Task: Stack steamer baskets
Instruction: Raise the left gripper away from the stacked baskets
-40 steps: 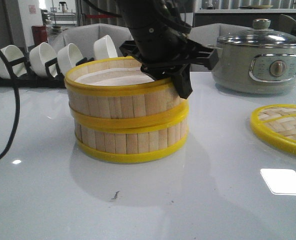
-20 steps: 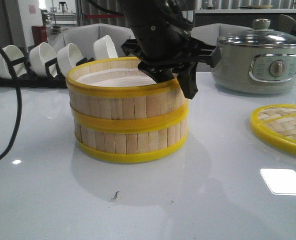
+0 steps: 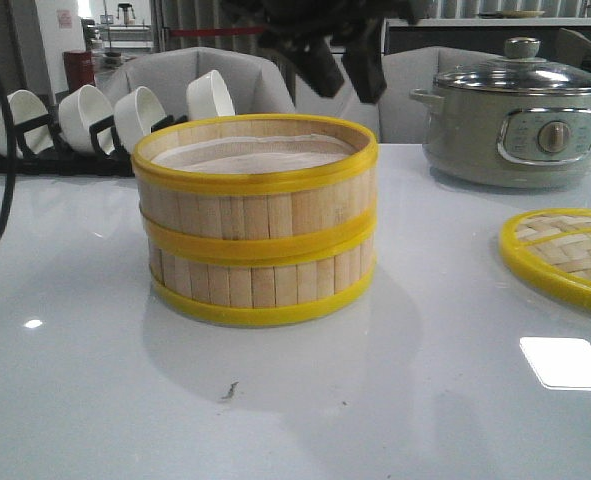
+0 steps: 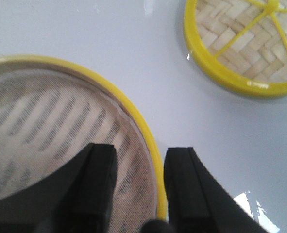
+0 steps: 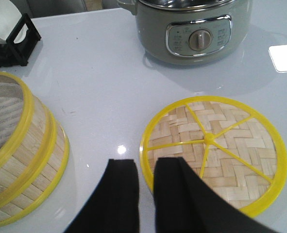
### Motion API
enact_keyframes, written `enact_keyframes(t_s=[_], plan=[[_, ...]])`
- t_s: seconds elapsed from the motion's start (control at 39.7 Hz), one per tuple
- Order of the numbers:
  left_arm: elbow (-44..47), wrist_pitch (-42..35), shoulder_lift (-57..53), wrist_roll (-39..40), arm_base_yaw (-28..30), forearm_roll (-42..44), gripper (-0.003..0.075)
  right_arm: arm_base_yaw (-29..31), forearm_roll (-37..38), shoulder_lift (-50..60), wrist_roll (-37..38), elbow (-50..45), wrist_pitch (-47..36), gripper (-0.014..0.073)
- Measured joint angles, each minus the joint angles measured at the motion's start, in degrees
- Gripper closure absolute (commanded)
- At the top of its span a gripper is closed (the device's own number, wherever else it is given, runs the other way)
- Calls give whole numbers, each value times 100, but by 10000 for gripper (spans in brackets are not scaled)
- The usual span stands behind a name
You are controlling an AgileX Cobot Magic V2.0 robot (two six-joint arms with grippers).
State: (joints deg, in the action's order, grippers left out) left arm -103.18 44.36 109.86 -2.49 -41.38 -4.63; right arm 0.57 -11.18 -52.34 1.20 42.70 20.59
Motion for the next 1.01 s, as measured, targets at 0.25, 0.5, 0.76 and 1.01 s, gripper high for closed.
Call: enact_keyframes(t_s=[0.25,0.5,0.76,1.01], plan=[[-107,133,-601,43,245,72,639,0,0,0,0,0,-10,353],[-107,287,-1236,57,1071,184,636,0,0,0,0,0,-10,353],[-107,468,-2020,69,2436,202,636,0,0,0,0,0,-10,353],[333,506,-3127,134,3454,236,636,0,0,0,0,0,-10,353]])
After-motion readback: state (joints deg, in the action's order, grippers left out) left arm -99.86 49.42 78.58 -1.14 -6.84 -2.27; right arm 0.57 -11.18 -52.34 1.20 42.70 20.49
